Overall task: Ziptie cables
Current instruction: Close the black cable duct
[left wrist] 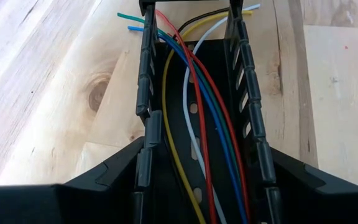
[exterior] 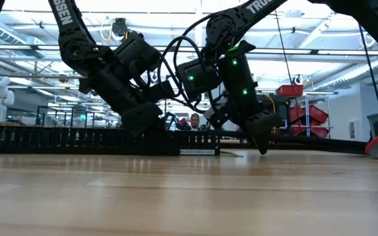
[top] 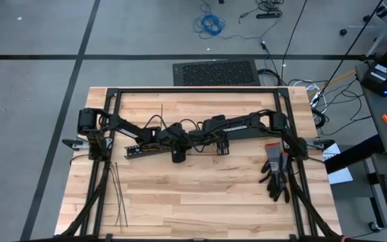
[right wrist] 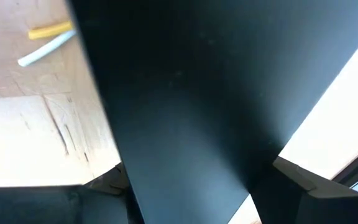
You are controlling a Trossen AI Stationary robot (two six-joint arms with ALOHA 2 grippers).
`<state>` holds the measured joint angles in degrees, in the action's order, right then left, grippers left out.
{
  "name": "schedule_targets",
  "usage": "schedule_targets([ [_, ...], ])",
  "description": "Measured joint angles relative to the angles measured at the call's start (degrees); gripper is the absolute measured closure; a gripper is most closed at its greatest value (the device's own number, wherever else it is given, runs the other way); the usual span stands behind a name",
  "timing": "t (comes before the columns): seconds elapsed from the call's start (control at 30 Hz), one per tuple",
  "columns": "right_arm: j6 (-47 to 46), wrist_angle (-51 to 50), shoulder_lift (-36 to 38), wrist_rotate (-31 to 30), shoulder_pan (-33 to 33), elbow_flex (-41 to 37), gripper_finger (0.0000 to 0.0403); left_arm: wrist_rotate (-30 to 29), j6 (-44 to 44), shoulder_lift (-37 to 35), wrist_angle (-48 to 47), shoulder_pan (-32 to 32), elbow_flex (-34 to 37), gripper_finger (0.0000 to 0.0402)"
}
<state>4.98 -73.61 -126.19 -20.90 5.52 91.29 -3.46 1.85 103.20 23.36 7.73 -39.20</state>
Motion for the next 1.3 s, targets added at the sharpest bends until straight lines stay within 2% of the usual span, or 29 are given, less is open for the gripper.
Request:
schedule_targets([
  [0.13,0.3,0.7,0.0,0.4,0.0,0.0,0.0173,0.0,0.0,0.0,0.0,0.0,0.0,0.015],
  [0.37,1.9,0.6,0.0,1.3,0.0,0.4,0.0116,-0.3,0.0,0.0,0.0,0.0,0.0,0.015],
  [0.63,1.9,-1.7,0.0,2.5,0.0,5.8,0.0069,-0.3,0.0,-0.1,-0.1,0.0,0.1,0.015],
  [0.9,1.7,-4.2,0.2,9.2,0.1,9.8,0.0058,-0.3,0.5,-0.1,-0.3,0.0,0.1,0.015],
  [1.3,2.2,1.7,7.9,8.6,2.2,10.3,0.0057,-0.2,0.5,-0.1,-0.3,0.0,0.1,0.015],
])
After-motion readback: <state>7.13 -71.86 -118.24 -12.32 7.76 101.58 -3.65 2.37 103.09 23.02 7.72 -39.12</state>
